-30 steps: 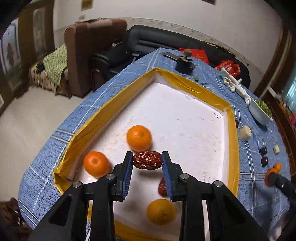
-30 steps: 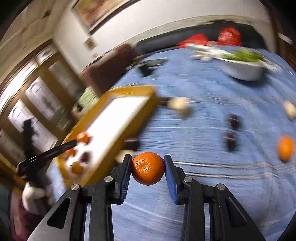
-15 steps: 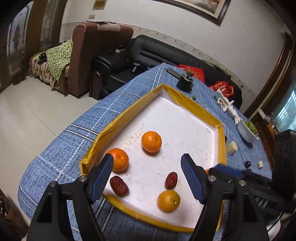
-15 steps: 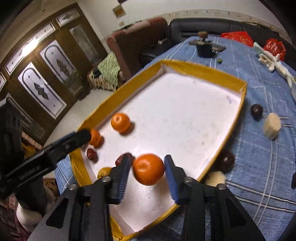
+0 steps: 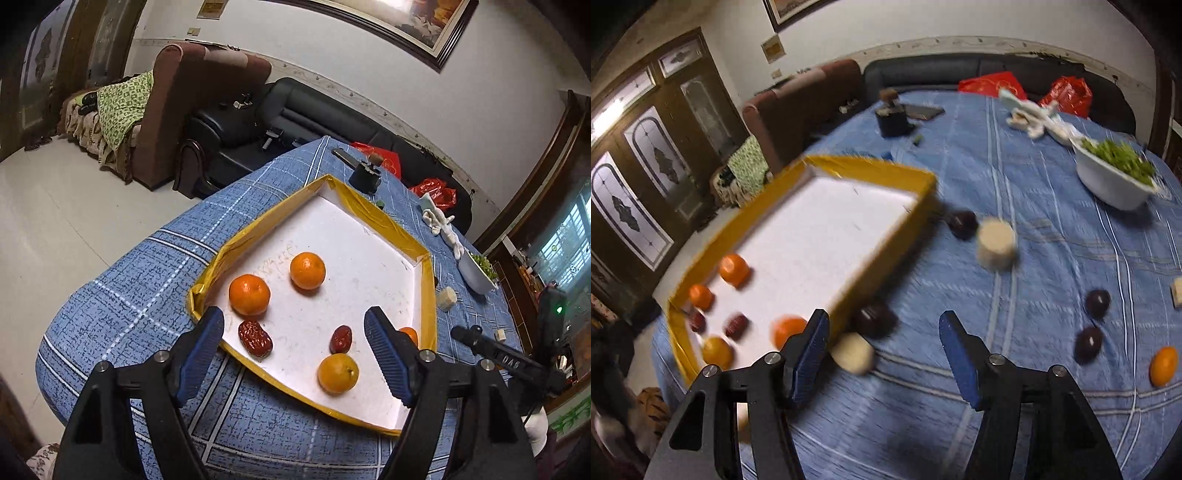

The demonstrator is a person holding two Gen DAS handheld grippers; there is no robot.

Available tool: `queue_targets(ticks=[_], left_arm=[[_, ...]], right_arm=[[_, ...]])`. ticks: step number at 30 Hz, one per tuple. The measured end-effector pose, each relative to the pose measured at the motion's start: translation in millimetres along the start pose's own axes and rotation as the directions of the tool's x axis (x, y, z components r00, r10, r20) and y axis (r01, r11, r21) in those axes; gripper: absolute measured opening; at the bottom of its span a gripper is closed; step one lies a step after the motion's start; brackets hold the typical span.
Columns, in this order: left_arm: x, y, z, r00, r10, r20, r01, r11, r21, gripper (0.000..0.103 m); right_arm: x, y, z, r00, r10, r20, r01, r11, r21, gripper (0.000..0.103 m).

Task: Organize fruits
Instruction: 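Move the right gripper back toward the dark plums on the tablecloth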

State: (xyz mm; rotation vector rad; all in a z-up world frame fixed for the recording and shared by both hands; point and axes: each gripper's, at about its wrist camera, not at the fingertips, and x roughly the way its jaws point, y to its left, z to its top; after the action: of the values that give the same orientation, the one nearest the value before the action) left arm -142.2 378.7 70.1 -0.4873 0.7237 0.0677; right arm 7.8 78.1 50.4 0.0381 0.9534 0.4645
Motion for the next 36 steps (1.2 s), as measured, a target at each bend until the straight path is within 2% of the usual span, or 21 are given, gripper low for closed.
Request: queue_targets(ticks=[3, 7, 8, 9, 11, 12, 13, 14, 17, 19, 22, 24, 28, 32, 36], left_arm=[[4, -5, -2, 1.0, -0.009, 0.0, 0.009, 1.0, 0.005, 0.078], [3, -15, -3, 1.0, -0.011, 0.012, 0.011, 1.0, 0.015, 0.078], [3, -16, -4, 1.0, -0.015, 0.012, 0.014, 1.0, 0.012, 0.078], [2, -18, -5, 1.0, -0.018, 0.013, 0.018, 1.0, 0.012, 0.078], [0, -19, -7, 1.0, -0.02, 0.015, 0.019, 1.0, 0.015, 0.078], [-2, -19, -8, 1.0, -0.021, 0.016, 0.021, 1.0, 0.016, 0.078], [-3, -19, -8, 1.0, -0.021, 0.018, 0.021, 1.0, 0.017, 0.078], [-5, -17, -9, 1.0, -0.016, 0.02, 0.016, 1.0, 0.019, 0.078], [-5, -12, -9, 1.0, -0.001, 0.021, 0.001, 1.0, 0.013, 0.078], [-1, -9, -9, 1.0, -0.001, 0.01, 0.001, 1.0, -0.005, 0.078], [3, -10, -9, 1.0, -0.014, -0.007, 0.014, 1.0, -0.007, 0.078], [-1, -12, -8, 1.0, -0.018, 0.003, 0.018, 1.0, 0.006, 0.078], [-4, -10, -4, 0.999, -0.022, 0.024, 0.022, 1.0, 0.001, 0.078], [2, -17, -5, 0.999, -0.037, 0.005, 0.037, 0.999, 0.005, 0.078], [-1, -29, -8, 0.999, -0.033, 0.009, 0.033, 0.998, 0.045, 0.078]], right_arm=[[5, -12, -6, 1.0, 0.017, -0.025, -0.016, 0.999, 0.044, 0.067], [7, -16, 7, 0.991, 0.135, 0.007, -0.135, 0.98, 0.145, 0.067], [11, -16, 15, 0.986, 0.165, 0.018, -0.166, 0.971, 0.173, 0.072], [18, -17, 23, 0.983, 0.184, 0.012, -0.182, 0.963, 0.197, 0.075], [43, -16, 37, 0.982, 0.181, -0.049, -0.166, 0.96, 0.225, 0.076], [56, -14, 43, 0.983, 0.165, -0.083, -0.143, 0.964, 0.224, 0.074], [64, -11, 47, 0.984, 0.154, -0.095, -0.13, 0.967, 0.218, 0.055], [69, -8, 50, 0.984, 0.148, -0.102, -0.125, 0.971, 0.203, 0.044], [77, 8, 58, 0.988, 0.104, -0.113, -0.089, 0.988, 0.129, 0.043], [82, 16, 59, 0.982, 0.136, -0.13, -0.118, 0.984, 0.136, 0.043], [85, 25, 61, 0.982, 0.124, -0.144, -0.109, 0.988, 0.113, 0.05], [81, 17, 58, 0.975, 0.165, -0.151, -0.148, 0.982, 0.118, 0.051], [53, 2, 43, 0.987, 0.123, -0.108, -0.119, 0.992, 0.04, 0.055], [29, 6, 26, 0.995, 0.076, -0.058, -0.078, 0.996, -0.036, 0.055], [2, -2, 15, 0.991, 0.124, 0.057, -0.124, 0.992, 0.0, 0.056]])
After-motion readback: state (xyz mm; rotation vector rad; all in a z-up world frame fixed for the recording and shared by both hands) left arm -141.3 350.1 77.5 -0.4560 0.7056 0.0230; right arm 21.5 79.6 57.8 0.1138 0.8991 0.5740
